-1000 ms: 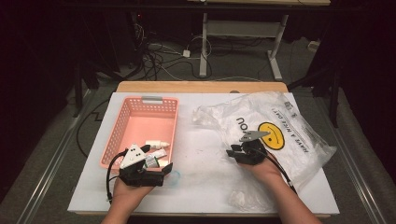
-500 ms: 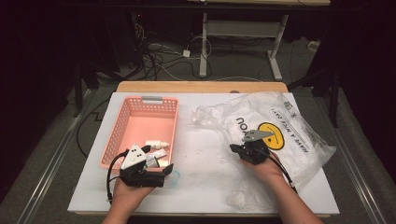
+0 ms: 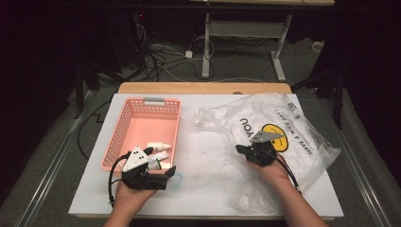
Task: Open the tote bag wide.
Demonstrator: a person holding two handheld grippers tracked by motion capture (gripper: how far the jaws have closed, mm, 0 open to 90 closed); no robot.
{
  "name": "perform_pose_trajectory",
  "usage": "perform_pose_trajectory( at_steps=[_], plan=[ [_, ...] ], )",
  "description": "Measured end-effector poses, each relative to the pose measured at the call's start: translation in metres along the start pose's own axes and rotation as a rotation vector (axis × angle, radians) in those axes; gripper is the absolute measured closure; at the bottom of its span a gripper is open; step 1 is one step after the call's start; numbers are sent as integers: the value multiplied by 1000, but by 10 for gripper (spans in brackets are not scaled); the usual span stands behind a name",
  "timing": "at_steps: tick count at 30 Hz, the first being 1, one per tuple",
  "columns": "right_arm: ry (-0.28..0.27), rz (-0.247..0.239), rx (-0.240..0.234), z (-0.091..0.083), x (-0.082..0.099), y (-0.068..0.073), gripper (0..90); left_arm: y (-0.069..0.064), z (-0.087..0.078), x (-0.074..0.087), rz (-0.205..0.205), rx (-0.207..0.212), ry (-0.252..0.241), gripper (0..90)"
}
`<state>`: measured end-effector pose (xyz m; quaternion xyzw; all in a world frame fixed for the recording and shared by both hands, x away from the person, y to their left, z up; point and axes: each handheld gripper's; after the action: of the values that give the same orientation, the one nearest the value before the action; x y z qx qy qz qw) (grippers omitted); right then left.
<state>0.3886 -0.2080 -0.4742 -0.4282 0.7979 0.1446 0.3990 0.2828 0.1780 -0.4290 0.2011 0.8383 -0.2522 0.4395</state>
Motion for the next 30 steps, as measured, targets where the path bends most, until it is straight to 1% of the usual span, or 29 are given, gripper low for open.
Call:
perform_pose_trajectory(
  at_steps=[3,4,6,7,9,10,11,12,13,14,17,19,20,21,22,25,28,30],
  plan=[
    [26,-3,4,5,4,1,900,0,-1,0,5,0,0,0],
    [36,-8,5,6,4,1,885,0,-1,0,5,-1,-1,0],
    [48,-13,1,7,4,2,813,0,-1,1,5,-1,2,0],
    [46,-12,-3,7,4,3,780,0,-1,1,6,0,4,0],
    [23,-5,-14,6,3,4,665,0,0,1,9,0,5,0],
    [14,-2,-6,6,2,5,586,0,0,1,12,-1,5,0],
    [8,-3,-9,7,1,6,510,-1,0,1,11,-2,5,0],
    [13,-1,-14,9,0,7,442,-1,0,1,11,-1,7,0],
    [22,-4,-7,11,0,7,393,-1,1,1,12,-1,8,0],
    [31,-9,0,12,-1,8,382,-1,1,1,15,-1,11,0],
    [46,-30,6,14,-2,10,382,-1,2,1,15,-1,12,0],
    [60,-40,7,16,-2,10,452,-2,2,1,16,-1,13,0],
    [78,-56,16,17,-2,11,478,-2,2,1,17,-1,14,0],
    [79,-68,13,17,-2,13,523,-2,2,1,16,-1,13,0],
    [79,-72,11,17,-3,13,546,-2,2,1,16,-1,12,0],
    [78,-62,5,16,-2,12,641,-2,1,1,19,-1,13,0],
    [74,-30,11,16,-2,9,716,-2,2,1,20,0,13,0],
    [74,-19,14,16,-1,7,754,-2,2,1,22,0,15,0]
  ],
)
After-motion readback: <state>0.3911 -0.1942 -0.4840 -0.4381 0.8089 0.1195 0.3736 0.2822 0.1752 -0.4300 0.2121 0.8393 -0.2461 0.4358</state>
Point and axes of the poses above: each handheld gripper's, and its own axes: z roughly forward along the jaws, x roughly out of its underside, y roughly to its left, and after that the axes turned 10 degrees about -z, right-handed
